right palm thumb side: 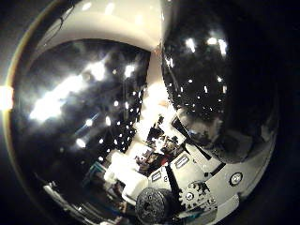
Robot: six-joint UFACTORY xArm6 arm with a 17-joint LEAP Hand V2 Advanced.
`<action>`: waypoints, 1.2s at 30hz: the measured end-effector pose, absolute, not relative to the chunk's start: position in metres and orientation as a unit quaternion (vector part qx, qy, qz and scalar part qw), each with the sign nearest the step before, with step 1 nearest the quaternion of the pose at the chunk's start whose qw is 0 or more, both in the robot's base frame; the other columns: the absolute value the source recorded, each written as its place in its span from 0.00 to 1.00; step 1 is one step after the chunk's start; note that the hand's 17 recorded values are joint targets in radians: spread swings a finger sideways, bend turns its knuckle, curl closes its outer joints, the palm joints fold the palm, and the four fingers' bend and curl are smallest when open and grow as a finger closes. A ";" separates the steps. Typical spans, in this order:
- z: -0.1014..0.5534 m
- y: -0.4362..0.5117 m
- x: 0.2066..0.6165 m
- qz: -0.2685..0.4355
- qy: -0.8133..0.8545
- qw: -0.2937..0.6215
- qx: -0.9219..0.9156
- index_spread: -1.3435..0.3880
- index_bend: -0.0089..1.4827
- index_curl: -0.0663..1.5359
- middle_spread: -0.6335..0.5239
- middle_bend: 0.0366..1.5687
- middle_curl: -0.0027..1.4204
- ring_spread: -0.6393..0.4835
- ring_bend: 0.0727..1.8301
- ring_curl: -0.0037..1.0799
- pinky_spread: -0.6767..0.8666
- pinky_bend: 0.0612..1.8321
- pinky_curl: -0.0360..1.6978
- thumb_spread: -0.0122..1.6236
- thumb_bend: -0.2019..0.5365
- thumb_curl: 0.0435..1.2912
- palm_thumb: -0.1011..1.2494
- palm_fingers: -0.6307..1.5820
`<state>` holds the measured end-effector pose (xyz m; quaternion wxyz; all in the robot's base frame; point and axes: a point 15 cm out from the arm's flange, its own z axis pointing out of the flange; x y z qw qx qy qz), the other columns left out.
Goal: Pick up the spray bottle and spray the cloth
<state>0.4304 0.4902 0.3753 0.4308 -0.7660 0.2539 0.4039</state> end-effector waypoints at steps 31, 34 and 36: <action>0.283 0.502 0.453 0.401 0.309 0.399 -0.765 0.65 0.71 0.51 0.47 0.82 0.43 0.43 0.77 0.53 0.26 0.52 0.69 0.51 0.23 0.60 0.70 0.82; 0.275 0.497 0.452 0.393 0.309 0.384 -0.776 0.64 0.63 0.49 0.48 0.78 0.41 0.44 0.75 0.50 0.24 0.51 0.63 0.51 0.23 0.58 0.67 0.82; 0.269 0.493 0.454 0.385 0.311 0.376 -0.783 0.63 0.60 0.49 0.47 0.76 0.41 0.45 0.74 0.49 0.23 0.51 0.60 0.51 0.22 0.56 0.65 0.82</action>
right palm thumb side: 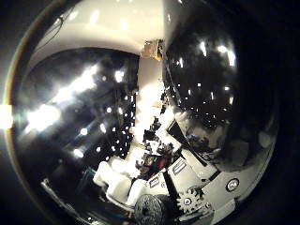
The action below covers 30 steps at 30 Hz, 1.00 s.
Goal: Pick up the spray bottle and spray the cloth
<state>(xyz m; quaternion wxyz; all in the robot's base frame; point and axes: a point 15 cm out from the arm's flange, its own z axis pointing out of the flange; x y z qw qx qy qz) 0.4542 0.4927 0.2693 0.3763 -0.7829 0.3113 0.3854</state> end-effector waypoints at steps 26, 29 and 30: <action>0.257 0.466 0.426 0.386 0.300 0.288 -0.824 0.56 0.09 0.21 0.74 0.11 0.21 0.80 0.20 0.18 0.76 0.28 0.28 0.61 0.23 0.21 0.41 0.25; 0.262 0.465 0.427 0.383 0.299 0.291 -0.824 0.55 0.09 0.19 0.75 0.09 0.20 0.81 0.18 0.18 0.75 0.27 0.26 0.61 0.23 0.20 0.40 0.25; 0.264 0.465 0.428 0.382 0.299 0.292 -0.824 0.55 0.09 0.18 0.75 0.09 0.20 0.82 0.17 0.18 0.75 0.26 0.25 0.61 0.23 0.20 0.40 0.25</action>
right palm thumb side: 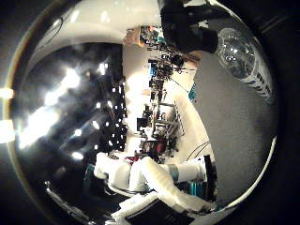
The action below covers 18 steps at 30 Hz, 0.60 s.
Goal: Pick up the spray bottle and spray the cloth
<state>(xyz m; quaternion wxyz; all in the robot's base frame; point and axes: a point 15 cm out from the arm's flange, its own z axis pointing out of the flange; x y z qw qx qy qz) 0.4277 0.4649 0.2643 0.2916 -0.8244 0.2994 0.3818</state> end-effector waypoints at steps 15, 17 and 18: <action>0.310 0.440 0.441 0.365 0.297 0.317 -0.824 0.58 0.09 0.15 0.76 0.09 0.18 0.82 0.12 0.21 0.74 0.25 0.21 0.61 0.24 0.19 0.39 0.24; 0.319 0.434 0.444 0.359 0.296 0.321 -0.825 0.59 0.09 0.15 0.76 0.09 0.18 0.81 0.11 0.21 0.74 0.25 0.21 0.61 0.24 0.19 0.39 0.24; 0.324 0.430 0.444 0.357 0.295 0.323 -0.825 0.59 0.09 0.14 0.76 0.09 0.18 0.81 0.11 0.21 0.74 0.25 0.21 0.61 0.24 0.19 0.39 0.24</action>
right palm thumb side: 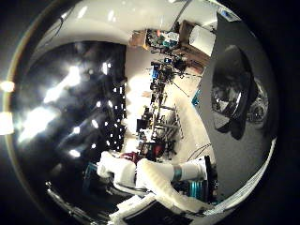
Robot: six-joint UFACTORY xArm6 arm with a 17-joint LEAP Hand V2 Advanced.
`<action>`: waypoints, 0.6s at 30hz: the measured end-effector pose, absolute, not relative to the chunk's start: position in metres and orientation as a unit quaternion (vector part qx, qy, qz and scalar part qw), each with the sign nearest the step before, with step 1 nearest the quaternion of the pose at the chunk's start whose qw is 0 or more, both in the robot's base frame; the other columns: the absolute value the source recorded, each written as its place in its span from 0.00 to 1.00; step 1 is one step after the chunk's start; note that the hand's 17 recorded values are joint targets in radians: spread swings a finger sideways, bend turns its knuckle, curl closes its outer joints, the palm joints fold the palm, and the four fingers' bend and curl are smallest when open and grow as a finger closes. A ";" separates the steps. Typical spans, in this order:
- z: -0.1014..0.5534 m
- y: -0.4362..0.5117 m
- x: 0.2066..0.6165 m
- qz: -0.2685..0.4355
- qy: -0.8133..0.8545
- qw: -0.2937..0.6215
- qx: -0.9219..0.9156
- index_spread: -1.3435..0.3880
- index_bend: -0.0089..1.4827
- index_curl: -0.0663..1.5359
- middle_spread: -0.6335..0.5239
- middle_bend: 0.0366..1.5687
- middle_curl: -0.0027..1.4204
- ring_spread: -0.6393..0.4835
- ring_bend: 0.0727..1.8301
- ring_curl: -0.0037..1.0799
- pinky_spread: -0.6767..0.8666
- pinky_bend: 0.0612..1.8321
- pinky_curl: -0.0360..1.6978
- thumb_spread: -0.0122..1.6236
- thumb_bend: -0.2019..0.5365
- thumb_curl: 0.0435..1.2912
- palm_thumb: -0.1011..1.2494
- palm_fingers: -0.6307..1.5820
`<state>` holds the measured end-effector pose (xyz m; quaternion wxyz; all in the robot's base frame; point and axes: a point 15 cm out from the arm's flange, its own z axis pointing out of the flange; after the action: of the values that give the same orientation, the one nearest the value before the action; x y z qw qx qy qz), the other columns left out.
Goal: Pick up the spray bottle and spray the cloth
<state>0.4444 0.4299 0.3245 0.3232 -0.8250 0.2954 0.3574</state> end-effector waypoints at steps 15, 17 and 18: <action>0.396 0.355 0.455 0.311 0.305 0.337 -0.835 0.61 0.11 0.18 0.76 0.09 0.17 0.81 0.09 0.23 0.73 0.22 0.20 0.64 0.25 0.19 0.44 0.26; 0.408 0.342 0.459 0.299 0.310 0.345 -0.834 0.62 0.11 0.18 0.76 0.09 0.17 0.81 0.09 0.23 0.73 0.22 0.20 0.65 0.25 0.19 0.46 0.27; 0.414 0.335 0.460 0.293 0.312 0.349 -0.834 0.62 0.11 0.19 0.76 0.09 0.17 0.81 0.09 0.23 0.73 0.22 0.20 0.65 0.25 0.20 0.46 0.27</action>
<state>0.4599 0.3347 0.4141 0.3489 -0.8338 0.3122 0.2926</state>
